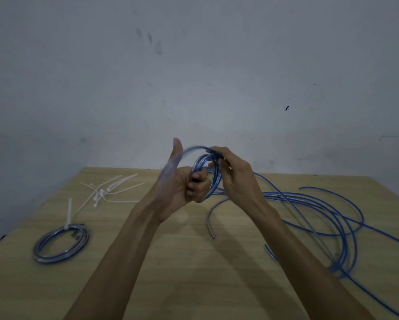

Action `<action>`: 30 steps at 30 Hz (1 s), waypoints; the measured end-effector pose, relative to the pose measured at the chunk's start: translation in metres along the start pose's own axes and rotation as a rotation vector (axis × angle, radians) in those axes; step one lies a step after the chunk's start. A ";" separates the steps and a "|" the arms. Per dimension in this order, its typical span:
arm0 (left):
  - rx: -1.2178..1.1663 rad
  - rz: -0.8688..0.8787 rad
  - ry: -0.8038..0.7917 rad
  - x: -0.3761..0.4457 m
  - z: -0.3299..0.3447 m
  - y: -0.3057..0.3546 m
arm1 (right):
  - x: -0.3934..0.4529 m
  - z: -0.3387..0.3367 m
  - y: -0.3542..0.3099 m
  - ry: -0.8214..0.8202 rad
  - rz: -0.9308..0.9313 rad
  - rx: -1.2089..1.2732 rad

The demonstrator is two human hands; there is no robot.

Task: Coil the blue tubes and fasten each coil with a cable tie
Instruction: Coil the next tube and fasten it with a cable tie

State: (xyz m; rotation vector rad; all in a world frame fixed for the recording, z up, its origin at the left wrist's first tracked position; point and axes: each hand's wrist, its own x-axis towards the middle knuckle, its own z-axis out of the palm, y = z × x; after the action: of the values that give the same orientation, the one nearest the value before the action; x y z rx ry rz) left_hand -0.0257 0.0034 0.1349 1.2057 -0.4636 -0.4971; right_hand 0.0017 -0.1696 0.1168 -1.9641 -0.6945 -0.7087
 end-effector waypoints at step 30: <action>0.254 0.072 0.522 0.036 -0.011 -0.046 | -0.021 0.019 0.011 0.190 0.563 0.552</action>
State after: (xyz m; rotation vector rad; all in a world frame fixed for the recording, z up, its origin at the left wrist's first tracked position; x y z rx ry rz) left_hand 0.0042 -0.0217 0.0907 1.4973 -0.1208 -0.0490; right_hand -0.0005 -0.1611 0.0878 -1.4500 -0.1673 -0.3024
